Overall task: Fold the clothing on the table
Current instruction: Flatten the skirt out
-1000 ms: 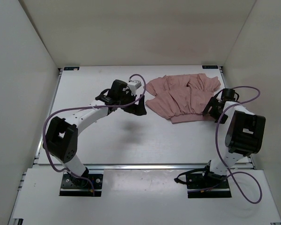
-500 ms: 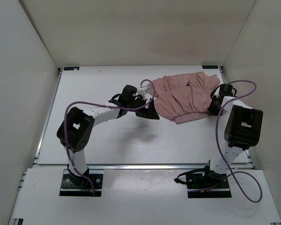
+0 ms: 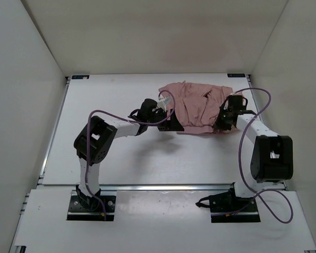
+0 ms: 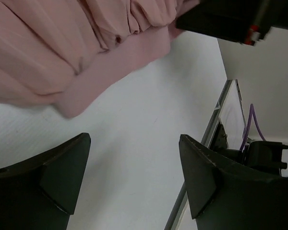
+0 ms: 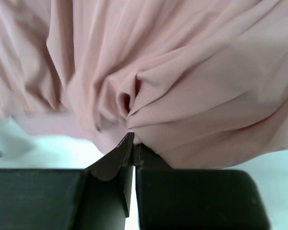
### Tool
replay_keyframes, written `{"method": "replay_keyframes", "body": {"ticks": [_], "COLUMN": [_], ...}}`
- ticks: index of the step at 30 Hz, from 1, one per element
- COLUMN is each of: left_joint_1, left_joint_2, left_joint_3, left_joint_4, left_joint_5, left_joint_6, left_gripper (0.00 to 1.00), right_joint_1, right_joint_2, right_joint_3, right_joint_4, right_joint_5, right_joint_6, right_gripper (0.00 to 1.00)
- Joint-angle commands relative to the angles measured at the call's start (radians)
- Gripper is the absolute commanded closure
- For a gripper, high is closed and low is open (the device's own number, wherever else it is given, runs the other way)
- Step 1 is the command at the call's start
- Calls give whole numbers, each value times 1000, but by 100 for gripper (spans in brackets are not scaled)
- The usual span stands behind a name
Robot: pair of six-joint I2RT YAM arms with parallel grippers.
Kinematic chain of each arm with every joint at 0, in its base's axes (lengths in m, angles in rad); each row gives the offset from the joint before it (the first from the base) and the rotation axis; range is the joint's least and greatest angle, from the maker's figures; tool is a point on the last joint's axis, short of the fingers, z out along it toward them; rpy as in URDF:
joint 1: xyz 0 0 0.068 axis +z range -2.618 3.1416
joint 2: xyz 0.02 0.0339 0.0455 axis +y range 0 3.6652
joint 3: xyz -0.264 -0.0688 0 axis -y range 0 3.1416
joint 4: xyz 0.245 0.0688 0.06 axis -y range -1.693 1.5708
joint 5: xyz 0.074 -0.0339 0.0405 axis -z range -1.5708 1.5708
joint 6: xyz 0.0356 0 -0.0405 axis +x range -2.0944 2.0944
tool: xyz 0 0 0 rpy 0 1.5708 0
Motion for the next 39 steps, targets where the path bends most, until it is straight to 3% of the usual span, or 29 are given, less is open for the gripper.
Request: {"method": "replay_keyframes", "body": {"ticks": [1,11,22,27,36,38,39], "left_joint_1": [-18,-3,9,0,-5,-6,-11], "left_joint_2": [-13,27,62,95,122,124,131], "left_joint_3": [-22,-54,-96,-94,-100,-102,-96], "left_joint_4": [79,34,40,74,125,125,131], "left_joint_5": [-35,-217,-294,-284,-256,-256,-254], "left_joint_6": [-55,-18,-21,-59,-130,-131,-133], "left_gripper": [16,19,21,32,40,50,60], "right_joint_1": [41,24,14,17,41,44,37], "right_joint_2": [-105,-246,-269,-281,-330,-329,-329], "right_joint_3": [-89,-290,-307,-307,-336,-339,-342], "right_joint_4": [45,107,107,100,157,147,143], "right_joint_5": [-63,-140,-160,-155,-183,-186,-187], "right_joint_6": [95,116,110,106,133,129,130], "right_gripper": [100,99,100,100,99,98,98]}}
